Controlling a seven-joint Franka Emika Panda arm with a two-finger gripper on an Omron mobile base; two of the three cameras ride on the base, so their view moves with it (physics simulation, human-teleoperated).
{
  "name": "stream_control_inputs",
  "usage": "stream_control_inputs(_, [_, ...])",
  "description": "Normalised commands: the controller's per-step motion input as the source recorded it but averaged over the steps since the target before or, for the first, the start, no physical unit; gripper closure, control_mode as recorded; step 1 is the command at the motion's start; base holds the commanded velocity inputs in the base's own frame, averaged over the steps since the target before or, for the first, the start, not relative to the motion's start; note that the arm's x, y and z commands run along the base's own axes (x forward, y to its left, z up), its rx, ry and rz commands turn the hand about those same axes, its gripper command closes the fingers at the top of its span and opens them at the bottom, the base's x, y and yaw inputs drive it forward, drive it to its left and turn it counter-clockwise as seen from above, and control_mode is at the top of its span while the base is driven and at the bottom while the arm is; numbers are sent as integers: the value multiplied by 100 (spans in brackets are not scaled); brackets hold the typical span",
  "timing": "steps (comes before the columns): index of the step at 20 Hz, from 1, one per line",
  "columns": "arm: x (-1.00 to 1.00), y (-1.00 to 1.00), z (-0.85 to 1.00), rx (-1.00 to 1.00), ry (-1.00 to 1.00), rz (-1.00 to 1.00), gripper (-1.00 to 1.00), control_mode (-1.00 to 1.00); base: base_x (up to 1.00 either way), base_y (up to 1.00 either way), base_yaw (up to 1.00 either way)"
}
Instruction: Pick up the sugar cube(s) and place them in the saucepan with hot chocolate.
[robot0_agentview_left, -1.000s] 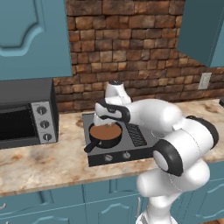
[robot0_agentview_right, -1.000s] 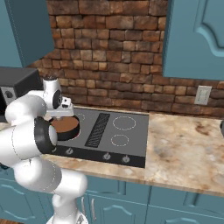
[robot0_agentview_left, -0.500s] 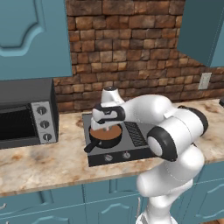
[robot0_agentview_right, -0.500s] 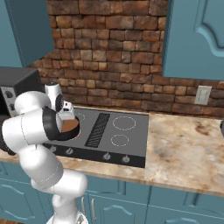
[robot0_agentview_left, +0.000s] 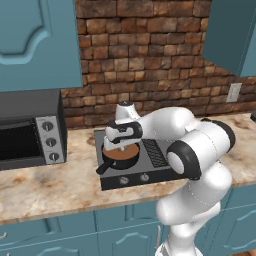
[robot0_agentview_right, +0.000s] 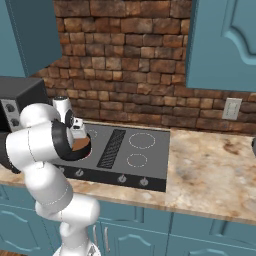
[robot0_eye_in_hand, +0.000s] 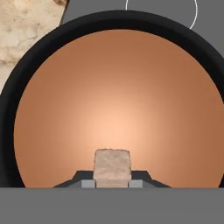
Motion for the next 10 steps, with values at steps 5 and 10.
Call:
stream_control_inputs(5, [0,0,0,0,0,0,-100,-100,0,0,0])
stream_control_inputs(10, [0,0,0,0,0,0,-100,-100,0,0,0])
